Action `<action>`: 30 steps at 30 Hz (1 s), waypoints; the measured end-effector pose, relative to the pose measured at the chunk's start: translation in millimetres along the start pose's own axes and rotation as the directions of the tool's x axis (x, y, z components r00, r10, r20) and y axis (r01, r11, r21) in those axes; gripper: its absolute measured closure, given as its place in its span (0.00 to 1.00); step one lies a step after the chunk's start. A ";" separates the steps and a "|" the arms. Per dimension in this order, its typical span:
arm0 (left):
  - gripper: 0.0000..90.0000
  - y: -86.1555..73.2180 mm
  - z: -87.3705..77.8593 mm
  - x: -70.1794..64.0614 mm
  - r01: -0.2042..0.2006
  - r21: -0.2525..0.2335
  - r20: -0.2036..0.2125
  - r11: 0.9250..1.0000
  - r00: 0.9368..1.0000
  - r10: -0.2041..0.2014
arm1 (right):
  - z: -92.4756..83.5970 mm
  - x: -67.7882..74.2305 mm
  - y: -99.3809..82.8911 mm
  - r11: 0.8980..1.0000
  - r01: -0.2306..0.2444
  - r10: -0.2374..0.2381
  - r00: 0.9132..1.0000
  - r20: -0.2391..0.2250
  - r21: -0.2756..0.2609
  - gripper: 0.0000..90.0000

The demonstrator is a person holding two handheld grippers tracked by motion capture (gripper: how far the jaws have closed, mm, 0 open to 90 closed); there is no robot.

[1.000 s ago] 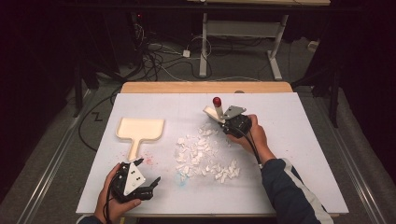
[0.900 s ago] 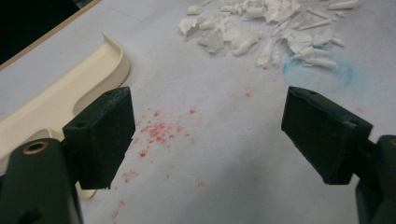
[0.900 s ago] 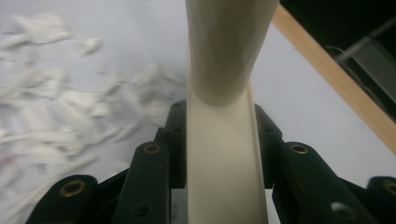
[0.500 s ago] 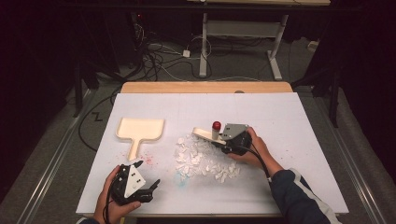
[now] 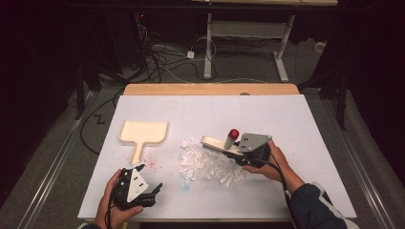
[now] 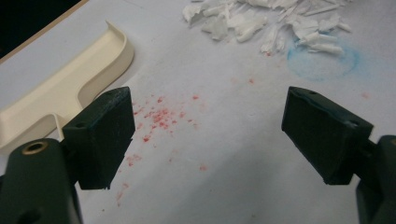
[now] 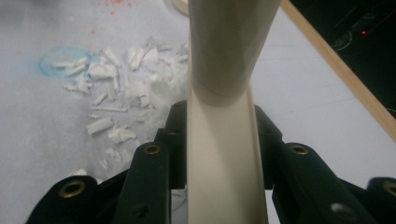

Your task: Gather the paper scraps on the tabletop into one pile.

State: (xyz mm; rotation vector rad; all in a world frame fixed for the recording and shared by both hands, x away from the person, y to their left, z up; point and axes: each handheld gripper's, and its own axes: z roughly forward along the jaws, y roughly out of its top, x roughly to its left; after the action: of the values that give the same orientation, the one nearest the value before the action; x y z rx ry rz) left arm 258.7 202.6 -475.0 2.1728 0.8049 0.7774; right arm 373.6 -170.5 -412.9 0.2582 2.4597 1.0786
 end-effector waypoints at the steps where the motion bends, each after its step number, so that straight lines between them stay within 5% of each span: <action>1: 0.18 -0.1 0.0 0.1 -0.001 0.001 -0.001 1.000 1.000 0.001 | -6.3 -4.8 0.7 1.000 -0.025 0.026 0.999 0.033 -0.012 0.76; 10: 0.18 -2.1 1.1 0.8 -0.009 0.017 0.003 1.000 1.000 0.008 | -17.1 -21.8 -9.3 0.990 -0.141 0.137 0.978 0.160 0.017 0.76; 15: 0.18 -1.9 2.0 0.2 -0.013 0.021 0.007 1.000 1.000 0.013 | -11.3 -27.7 -20.5 0.979 -0.169 0.134 0.953 0.271 0.110 0.76; 19: 0.18 -1.5 2.2 -0.3 -0.009 0.022 0.015 1.000 1.000 0.009 | -2.0 -25.1 -31.5 0.966 -0.173 0.112 0.949 0.294 0.194 0.76; 22: 0.18 -0.2 1.4 -1.5 -0.007 0.013 0.023 1.000 1.000 0.007 | 0.6 -11.0 -32.0 0.960 -0.185 0.125 0.954 0.272 0.209 0.76; 24: 0.18 0.2 0.8 -1.8 -0.005 0.007 0.026 1.000 1.000 0.005 | 3.3 6.0 -29.1 0.961 -0.154 0.085 0.956 0.281 0.231 0.75; 30: 0.18 1.9 -1.2 -2.0 0.004 -0.012 0.040 1.000 0.999 -0.004 | 5.3 44.1 -6.6 0.973 -0.152 0.120 0.976 0.182 0.173 0.76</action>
State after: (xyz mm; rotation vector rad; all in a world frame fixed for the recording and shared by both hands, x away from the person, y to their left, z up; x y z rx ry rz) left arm 257.2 200.5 -473.4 2.1687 0.7826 0.7330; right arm 337.1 -156.6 -435.0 0.5623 2.4168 0.8407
